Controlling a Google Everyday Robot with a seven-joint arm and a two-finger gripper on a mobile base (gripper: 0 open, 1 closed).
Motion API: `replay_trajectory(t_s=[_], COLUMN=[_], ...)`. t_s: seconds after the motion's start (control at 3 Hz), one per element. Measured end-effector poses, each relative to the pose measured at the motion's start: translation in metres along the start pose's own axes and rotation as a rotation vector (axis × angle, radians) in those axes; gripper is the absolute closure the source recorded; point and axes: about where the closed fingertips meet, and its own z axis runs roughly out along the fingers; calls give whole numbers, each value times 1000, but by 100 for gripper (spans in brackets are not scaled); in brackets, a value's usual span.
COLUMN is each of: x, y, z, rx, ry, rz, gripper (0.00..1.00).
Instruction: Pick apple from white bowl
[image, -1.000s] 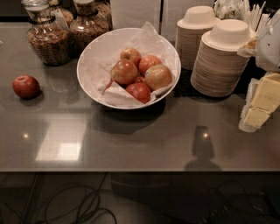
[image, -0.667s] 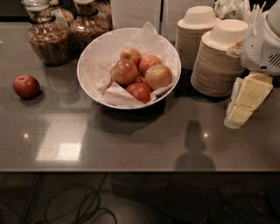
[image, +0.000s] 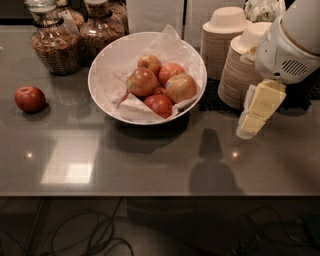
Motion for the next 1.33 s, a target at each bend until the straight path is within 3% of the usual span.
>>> replay_trajectory(t_s=[0.33,1.0,1.33], x=[-6,-58,-73], y=[-1,-17,-20], z=[7,36,41], rx=[-16,-24,-15], ry=[-40,-193,-247], rz=[13,1,0], gripper=[0,0,0])
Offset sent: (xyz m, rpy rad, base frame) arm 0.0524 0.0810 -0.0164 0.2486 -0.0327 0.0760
